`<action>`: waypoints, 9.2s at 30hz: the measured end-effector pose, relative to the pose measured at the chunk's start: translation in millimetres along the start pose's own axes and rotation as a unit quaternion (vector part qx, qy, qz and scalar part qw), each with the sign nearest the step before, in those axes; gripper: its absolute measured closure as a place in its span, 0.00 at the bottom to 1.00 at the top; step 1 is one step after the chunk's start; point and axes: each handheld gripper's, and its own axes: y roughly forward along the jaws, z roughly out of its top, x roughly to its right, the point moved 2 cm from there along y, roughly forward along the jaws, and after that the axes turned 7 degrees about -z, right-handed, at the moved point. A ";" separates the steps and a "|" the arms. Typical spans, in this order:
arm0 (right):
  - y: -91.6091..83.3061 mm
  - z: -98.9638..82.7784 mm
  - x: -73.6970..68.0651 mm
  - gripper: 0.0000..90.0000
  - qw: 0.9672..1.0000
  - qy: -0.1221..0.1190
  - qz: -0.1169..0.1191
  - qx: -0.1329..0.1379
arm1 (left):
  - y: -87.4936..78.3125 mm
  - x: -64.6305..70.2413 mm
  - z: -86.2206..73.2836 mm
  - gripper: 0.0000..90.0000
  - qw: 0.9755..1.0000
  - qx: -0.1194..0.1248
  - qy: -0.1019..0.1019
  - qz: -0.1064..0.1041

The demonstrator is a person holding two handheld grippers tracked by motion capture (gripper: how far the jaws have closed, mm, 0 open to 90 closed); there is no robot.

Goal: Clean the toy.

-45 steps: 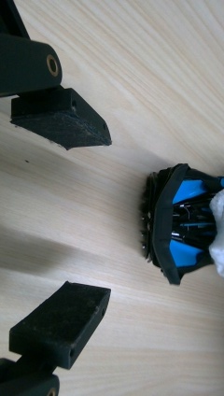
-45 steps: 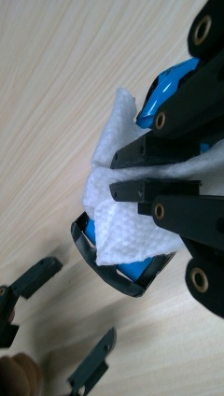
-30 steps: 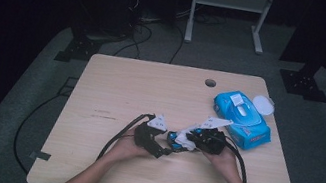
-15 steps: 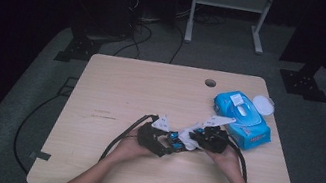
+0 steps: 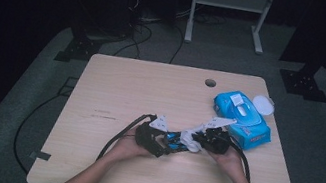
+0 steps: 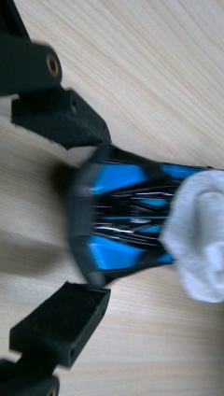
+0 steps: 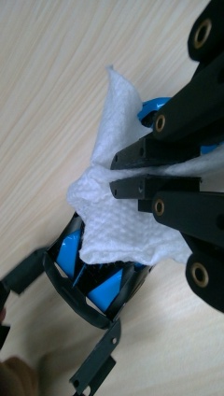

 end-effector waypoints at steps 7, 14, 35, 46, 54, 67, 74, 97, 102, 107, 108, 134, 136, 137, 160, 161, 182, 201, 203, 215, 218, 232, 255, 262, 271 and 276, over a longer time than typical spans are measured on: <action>6.4 3.9 -12.4 0.94 1.000 0.001 0.022 0.008 | 3.1 -0.3 -4.1 0.26 1.000 -0.017 0.005 0.007; -9.0 3.5 9.3 0.94 1.000 0.006 0.006 -0.002 | 1.8 -0.8 -4.5 0.27 1.000 -0.020 0.007 0.005; -5.4 7.3 -2.9 0.69 0.998 -0.054 -0.021 -0.024 | -5.3 -1.0 -10.4 0.27 1.000 -0.023 0.008 0.003; -0.1 8.6 -13.7 0.61 0.998 -0.057 0.031 -0.013 | -4.6 -0.6 -10.4 0.27 1.000 -0.020 0.005 0.003; 7.3 9.7 -28.4 0.84 0.996 -0.076 0.043 -0.012 | -5.8 -0.7 -10.9 0.27 1.000 -0.022 0.005 0.003; 3.2 -6.1 8.9 0.92 0.999 -0.020 -0.013 -0.036 | -8.2 -1.5 -13.4 0.27 1.000 -0.019 0.005 -0.001; 7.1 4.7 -15.5 0.92 0.999 -0.038 0.022 -0.013 | -9.5 -1.5 -14.6 0.27 1.000 -0.019 0.005 -0.001; 7.8 4.4 -14.2 0.92 0.999 -0.021 0.029 -0.011 | -17.1 -1.7 -14.3 0.27 1.000 -0.003 0.005 -0.006; 9.2 12.5 -27.5 0.92 0.999 -0.020 0.046 0.008 | -15.7 -1.3 -13.3 0.27 1.000 -0.003 0.004 -0.004; 11.5 15.4 -33.4 0.92 0.998 -0.023 0.060 0.015 | -15.6 -1.7 -14.9 0.27 1.000 -0.005 0.005 -0.005; 11.5 14.7 -31.5 0.92 0.998 -0.020 0.058 0.014 | -15.6 -1.6 -14.9 0.27 1.000 -0.006 0.006 -0.004; 38.9 39.1 -75.5 0.93 0.992 -0.056 0.117 0.011 | -14.3 -0.7 -15.2 0.27 1.000 -0.008 0.000 -0.004; 35.7 38.6 -70.2 0.93 0.992 -0.051 0.113 0.012 | -14.3 -0.6 -15.2 0.27 1.000 -0.008 0.001 -0.002; 34.8 38.2 -68.7 0.93 0.993 -0.051 0.110 0.013 | -14.2 -0.4 -15.6 0.27 1.000 -0.007 0.000 -0.003; 56.2 55.6 -72.0 0.93 0.995 -0.045 0.083 -0.012 | -13.1 -1.4 -19.9 0.27 1.000 -0.008 -0.007 -0.007; 56.2 55.6 -70.7 0.93 0.995 -0.044 0.084 -0.012 | -12.8 -1.1 -19.8 0.27 1.000 -0.007 -0.007 -0.006; 30.6 25.2 -5.5 0.93 0.999 0.018 0.021 -0.016 | -13.6 -1.8 -20.6 0.27 1.000 -0.009 -0.002 -0.005; 27.0 17.1 -2.7 0.93 1.000 0.027 0.009 -0.010 | -13.6 -2.0 -21.2 0.27 1.000 -0.006 -0.003 -0.006; 29.3 20.7 -7.3 0.93 1.000 0.025 0.017 -0.005 | -13.7 -2.3 -21.2 0.27 1.000 -0.007 -0.002 -0.007; 31.4 22.4 -6.4 0.93 0.999 0.021 0.025 -0.001 | -13.7 -2.3 -21.7 0.27 1.000 -0.004 -0.005 -0.008; 24.8 12.1 0.5 0.93 1.000 0.021 0.014 -0.009 | -13.9 -2.1 -21.8 0.27 1.000 -0.004 -0.005 -0.008; 2.0 -12.7 4.2 0.92 1.000 0.016 0.004 -0.021 | -14.1 -2.1 -22.2 0.27 1.000 -0.003 -0.003 -0.007; 3.8 -14.3 7.2 0.92 0.999 0.028 0.006 -0.017 | -14.6 -2.4 -22.9 0.27 1.000 -0.002 -0.003 -0.008; 3.8 -14.4 3.6 0.93 1.000 0.015 -0.008 -0.024 | -15.2 -2.8 -23.3 0.27 1.000 -0.003 -0.003 -0.009; 3.9 -9.3 -1.8 0.92 1.000 0.008 0.002 -0.014 | -15.0 -2.2 -23.2 0.27 1.000 -0.003 -0.002 -0.008; 4.0 -14.3 7.5 0.93 0.999 0.026 0.002 -0.020 | -14.7 -2.6 -23.2 0.27 1.000 -0.002 -0.003 -0.009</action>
